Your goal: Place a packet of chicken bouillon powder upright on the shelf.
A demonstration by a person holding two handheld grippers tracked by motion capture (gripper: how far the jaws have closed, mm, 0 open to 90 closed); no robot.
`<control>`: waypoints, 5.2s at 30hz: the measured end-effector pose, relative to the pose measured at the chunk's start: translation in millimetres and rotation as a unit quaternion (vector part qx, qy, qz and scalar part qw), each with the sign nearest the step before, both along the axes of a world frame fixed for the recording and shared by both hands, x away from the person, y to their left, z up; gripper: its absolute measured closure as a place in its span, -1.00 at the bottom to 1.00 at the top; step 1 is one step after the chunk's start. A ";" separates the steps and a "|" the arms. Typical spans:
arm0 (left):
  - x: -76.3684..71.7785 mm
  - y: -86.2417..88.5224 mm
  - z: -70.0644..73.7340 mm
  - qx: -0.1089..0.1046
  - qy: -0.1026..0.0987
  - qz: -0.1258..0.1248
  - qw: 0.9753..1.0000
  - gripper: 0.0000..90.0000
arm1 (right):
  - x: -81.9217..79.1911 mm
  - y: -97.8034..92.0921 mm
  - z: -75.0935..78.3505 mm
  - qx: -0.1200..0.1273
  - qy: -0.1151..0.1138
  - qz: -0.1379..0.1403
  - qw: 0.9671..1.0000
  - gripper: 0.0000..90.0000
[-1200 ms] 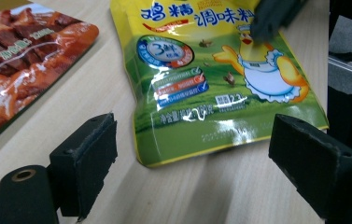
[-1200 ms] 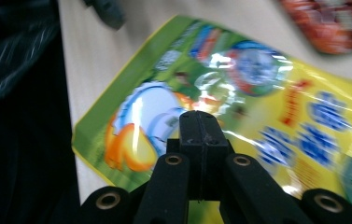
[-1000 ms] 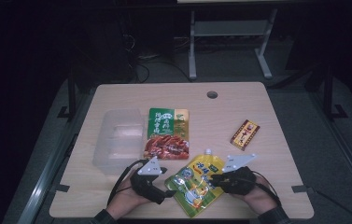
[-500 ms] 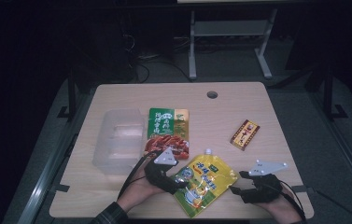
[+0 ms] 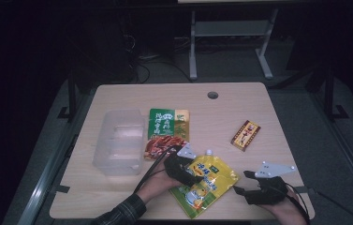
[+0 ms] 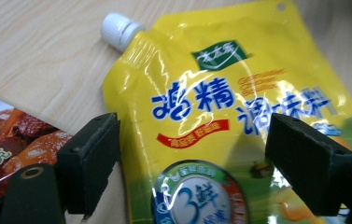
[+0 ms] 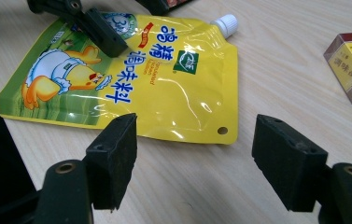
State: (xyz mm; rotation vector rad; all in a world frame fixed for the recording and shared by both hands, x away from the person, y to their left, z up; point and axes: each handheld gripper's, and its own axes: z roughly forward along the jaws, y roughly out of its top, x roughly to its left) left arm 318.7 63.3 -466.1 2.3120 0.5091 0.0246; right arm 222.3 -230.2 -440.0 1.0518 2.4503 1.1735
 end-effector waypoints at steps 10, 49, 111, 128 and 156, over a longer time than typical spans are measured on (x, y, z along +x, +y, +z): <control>2.8 0.2 -2.0 0.001 0.014 0.011 1.000 -0.59 | -0.1 -1.5 2.4 0.000 -0.005 -0.005 1.000 -0.30; -0.5 23.1 34.6 -0.085 0.000 0.041 0.996 0.96 | 2.1 -7.3 4.0 0.018 0.000 -0.012 1.000 -0.31; -18.6 70.3 73.4 -0.158 -0.027 0.071 0.985 0.96 | 71.0 35.8 63.2 0.150 -0.008 0.139 0.979 0.92; -40.2 84.9 71.4 -0.117 -0.043 0.064 0.990 0.20 | 68.4 34.1 80.6 0.152 -0.022 0.138 0.978 0.93; -84.8 86.8 34.5 -0.069 -0.030 0.007 0.997 -0.60 | 111.2 99.5 127.0 0.157 -0.056 0.144 0.975 0.93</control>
